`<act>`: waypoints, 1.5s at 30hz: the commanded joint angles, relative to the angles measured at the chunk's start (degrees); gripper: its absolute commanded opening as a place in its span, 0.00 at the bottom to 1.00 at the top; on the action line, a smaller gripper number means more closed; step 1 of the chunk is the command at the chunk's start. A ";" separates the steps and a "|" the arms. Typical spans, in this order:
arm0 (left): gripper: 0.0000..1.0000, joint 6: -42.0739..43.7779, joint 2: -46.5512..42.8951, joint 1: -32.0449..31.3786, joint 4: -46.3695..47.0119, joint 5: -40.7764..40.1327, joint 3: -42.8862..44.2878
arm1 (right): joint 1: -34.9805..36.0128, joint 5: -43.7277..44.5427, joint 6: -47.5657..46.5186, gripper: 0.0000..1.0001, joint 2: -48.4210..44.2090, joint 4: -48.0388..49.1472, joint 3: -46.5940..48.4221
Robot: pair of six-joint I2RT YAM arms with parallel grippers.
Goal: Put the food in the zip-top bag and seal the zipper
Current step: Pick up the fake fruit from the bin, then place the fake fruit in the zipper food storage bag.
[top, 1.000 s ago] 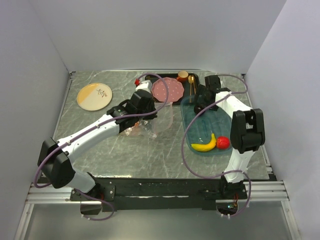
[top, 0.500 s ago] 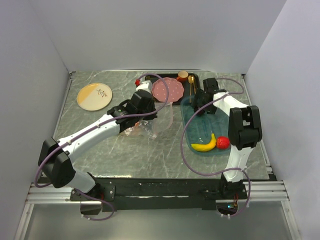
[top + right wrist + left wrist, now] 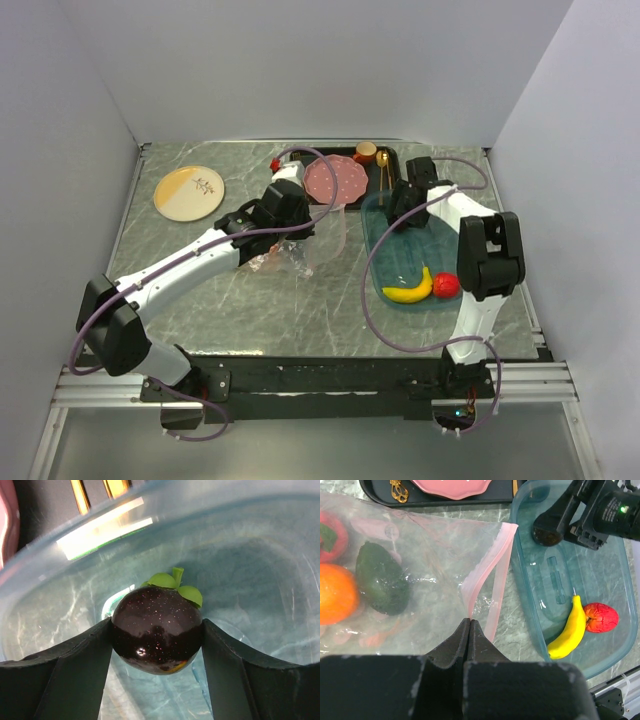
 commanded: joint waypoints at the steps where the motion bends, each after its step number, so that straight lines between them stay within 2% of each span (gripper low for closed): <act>1: 0.01 -0.37 -0.34 0.06 0.51 -0.28 1.22 | -0.17 -0.09 0.63 0.52 -8.82 1.17 -3.20; 6: 0.01 -0.28 0.36 -0.02 1.30 0.25 1.57 | -0.17 -1.50 1.60 0.51 -17.51 1.79 -7.50; 10: 0.01 -0.29 0.19 -0.03 1.91 0.60 1.14 | -0.08 -6.58 3.52 0.50 -24.28 3.10 -11.54; 11: 0.01 -0.28 0.19 -0.03 2.00 0.51 1.05 | -0.08 -10.86 4.84 0.50 -25.78 4.07 -12.86; 14: 0.01 -0.02 0.63 -0.02 1.83 0.34 1.84 | 1.49 -16.15 8.88 0.50 -32.02 8.55 -18.31; 16: 0.01 -0.02 0.89 -0.03 2.00 0.60 2.10 | 3.95 -15.56 10.99 0.51 -34.58 8.92 -19.38; 17: 0.01 -0.11 1.07 -0.03 2.26 0.60 2.02 | 7.62 -14.78 11.26 0.51 -34.93 8.56 -19.03; 21: 0.01 -0.11 1.77 0.06 2.09 1.04 2.63 | 14.32 -14.23 14.42 0.52 -34.15 10.31 -17.62; 28: 0.01 -0.11 0.10 0.15 2.09 -0.19 2.01 | 18.28 -17.22 17.77 0.52 -29.58 16.72 -16.83; 31: 0.01 -0.20 -0.25 0.15 1.83 -0.02 1.93 | 19.78 -16.44 16.63 0.55 -24.84 14.29 -13.67; 34: 0.01 -0.37 -1.04 0.06 2.53 0.60 1.31 | 20.66 -17.75 17.15 0.56 -22.02 16.54 -13.23; 38: 0.01 -0.37 -2.00 0.06 2.27 0.51 0.70 | 21.36 -18.28 17.15 0.64 -22.10 18.67 -14.19; 40: 0.01 -0.46 -2.27 0.06 2.18 -0.01 0.44 | 21.45 -17.85 16.72 0.84 -22.19 17.10 -13.41; 42: 0.01 -0.46 -2.53 0.06 2.27 -0.28 0.08 | 21.28 -16.89 16.37 0.93 -22.98 15.77 -12.88; 45: 0.01 -0.20 -2.27 0.15 1.83 -0.28 0.26 | 21.19 -13.90 14.87 0.93 -25.26 12.78 -12.87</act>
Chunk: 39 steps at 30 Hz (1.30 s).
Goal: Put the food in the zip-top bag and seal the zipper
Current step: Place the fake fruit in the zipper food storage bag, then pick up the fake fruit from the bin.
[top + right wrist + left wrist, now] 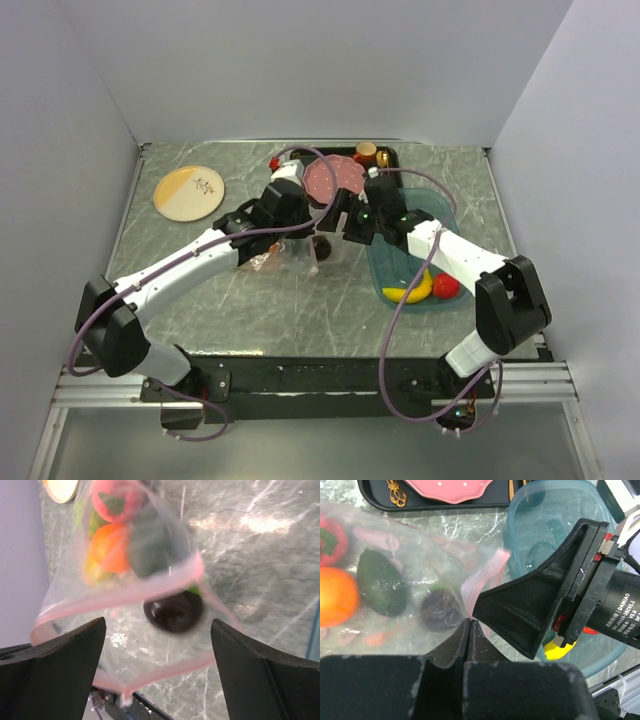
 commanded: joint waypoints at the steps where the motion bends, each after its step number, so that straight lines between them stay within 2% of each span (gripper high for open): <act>1: 0.01 -0.13 -1.88 0.15 1.35 -0.43 0.24 | -0.25 4.86 -1.68 0.94 -4.85 -2.65 1.99; 4: 0.01 0.04 -2.23 0.15 1.26 -0.61 0.32 | -3.84 6.37 0.07 0.96 -8.62 -5.12 0.33; 8: 0.01 0.13 -2.23 0.15 1.52 -0.35 -0.29 | -10.53 10.04 -0.70 0.97 -19.34 -5.63 -5.39; 11: 0.01 0.05 -1.61 0.15 1.61 0.61 -0.38 | -13.61 19.26 -6.32 0.97 -22.26 -15.38 -3.39; 12: 0.01 -0.04 -1.44 0.15 1.96 0.88 -0.47 | -14.13 20.85 -8.16 0.97 -22.43 -20.01 -3.11; 14: 0.01 -0.04 -1.00 0.15 2.93 1.58 -0.73 | -14.75 21.92 -8.88 0.98 -22.96 -22.77 -4.42; 18: 0.01 0.39 -0.12 0.15 2.40 1.76 0.32 | -14.67 21.39 -4.95 0.98 -26.30 -25.50 -10.83; 25: 0.01 0.84 -0.38 0.15 2.66 1.59 0.15 | -15.19 31.58 4.64 0.98 -32.71 -31.83 -18.39; 32: 0.01 1.19 -1.00 0.24 2.75 0.45 -0.20 | -15.28 33.18 7.64 0.96 -27.81 -34.12 -19.28; 39: 0.01 1.19 -1.61 0.76 3.19 0.18 -1.17 | -15.46 31.41 7.99 0.95 -22.44 -27.19 -21.04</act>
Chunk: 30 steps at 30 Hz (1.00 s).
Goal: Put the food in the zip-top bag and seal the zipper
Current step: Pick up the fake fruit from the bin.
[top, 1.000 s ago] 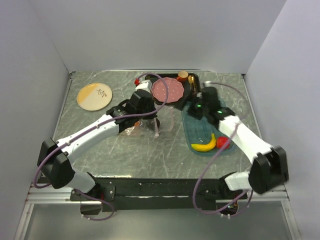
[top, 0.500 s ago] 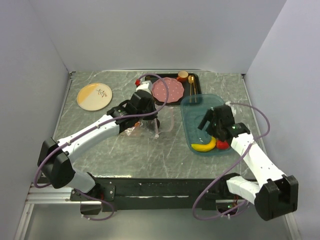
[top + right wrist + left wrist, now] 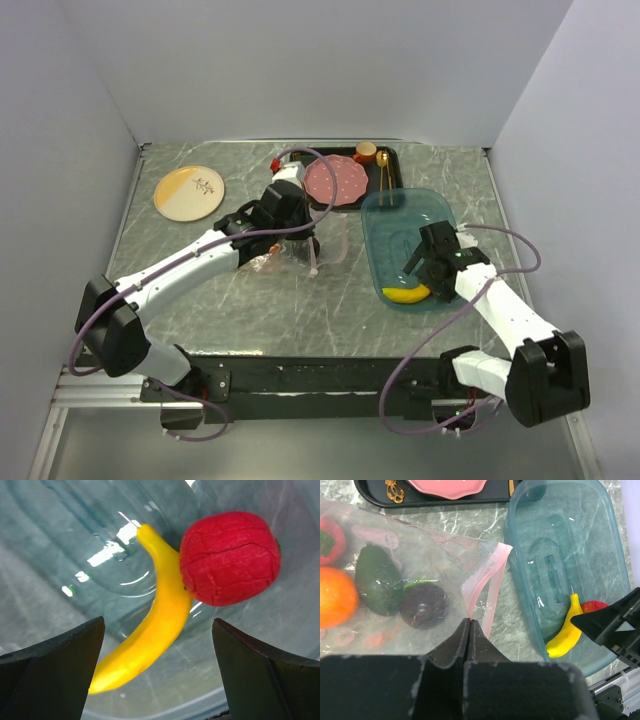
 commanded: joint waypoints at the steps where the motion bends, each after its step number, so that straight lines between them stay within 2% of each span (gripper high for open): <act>1: 0.01 0.55 -1.53 0.48 2.34 -0.52 -0.14 | -0.46 0.77 1.37 0.95 2.61 4.05 -0.39; 8: 0.01 0.73 -1.44 0.83 2.61 -0.16 -0.49 | -0.55 0.51 0.93 0.90 7.27 8.10 -0.74; 15: 0.01 0.55 -1.70 1.18 2.52 -0.08 -0.76 | -0.64 -3.98 0.93 0.84 11.23 13.02 -2.06; 18: 0.01 0.64 -1.61 1.27 2.34 -0.34 -0.67 | -0.73 -3.89 0.84 0.73 11.32 13.90 -2.58; 19: 0.01 0.64 -1.53 1.36 2.34 -0.25 -0.58 | -0.73 -3.80 0.67 0.67 11.23 13.99 -2.32; 21: 0.01 0.55 -1.44 1.27 2.25 -0.08 -0.49 | -0.73 -3.98 0.14 0.62 10.53 14.42 -2.06; 22: 0.01 0.55 -1.44 1.27 2.34 -0.08 -0.67 | -0.73 -3.98 -0.12 0.54 10.09 14.69 -1.79; 24: 0.01 0.38 -1.44 1.27 2.34 0.01 -0.76 | -0.73 -3.98 -0.83 0.44 8.87 15.48 -1.44; 30: 0.01 0.64 -1.61 1.27 2.08 0.27 -0.67 | -0.64 -4.58 -2.32 0.43 4.65 16.09 0.67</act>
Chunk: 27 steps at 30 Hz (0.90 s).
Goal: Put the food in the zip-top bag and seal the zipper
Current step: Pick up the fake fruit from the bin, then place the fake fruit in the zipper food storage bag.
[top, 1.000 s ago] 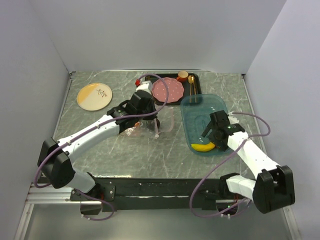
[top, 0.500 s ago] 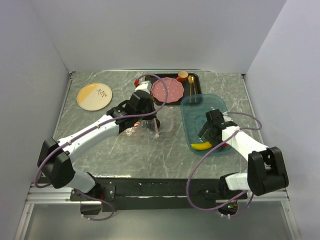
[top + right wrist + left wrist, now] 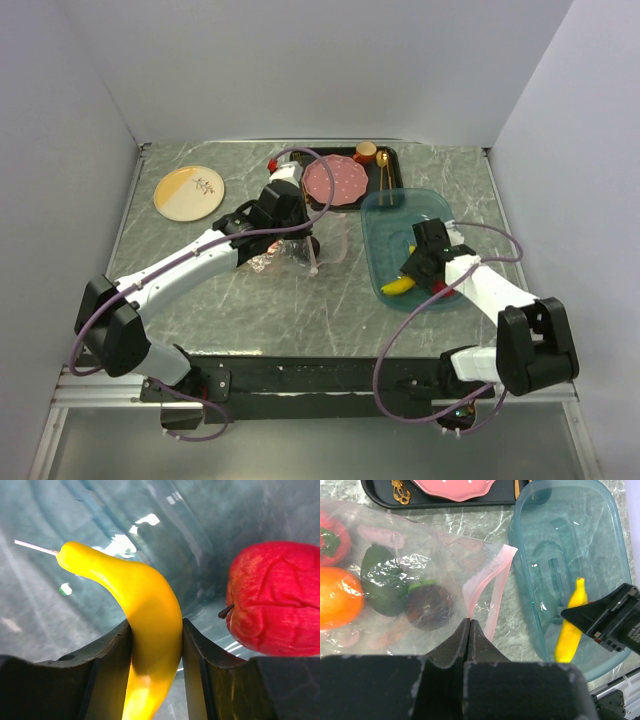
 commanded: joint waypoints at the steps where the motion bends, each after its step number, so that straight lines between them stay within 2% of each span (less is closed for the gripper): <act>1: 0.01 0.73 -1.50 0.22 1.16 0.17 0.49 | -0.23 0.04 -1.80 0.44 -5.32 2.65 2.98; 9: 0.01 0.29 -1.50 0.22 0.98 0.52 0.67 | 0.04 -8.04 -3.74 0.46 -13.06 8.01 3.86; 14: 0.01 0.38 -0.98 0.22 0.63 1.74 1.28 | 1.09 -10.67 -1.11 0.47 -12.73 14.95 3.78; 16: 0.01 0.29 -0.80 0.22 0.54 2.27 1.54 | 3.45 -8.06 0.21 0.47 -10.79 14.79 6.23; 20: 0.01 -0.32 -0.89 0.22 0.45 2.36 1.46 | 9.87 3.52 2.23 0.48 -2.29 12.68 13.08; 24: 0.01 -0.68 -1.50 0.22 0.63 2.36 1.28 | 14.27 6.54 4.61 0.48 4.85 16.53 17.48; 27: 0.01 -0.85 -1.50 0.22 0.37 1.92 1.45 | 15.86 8.91 7.86 0.45 10.04 14.70 20.90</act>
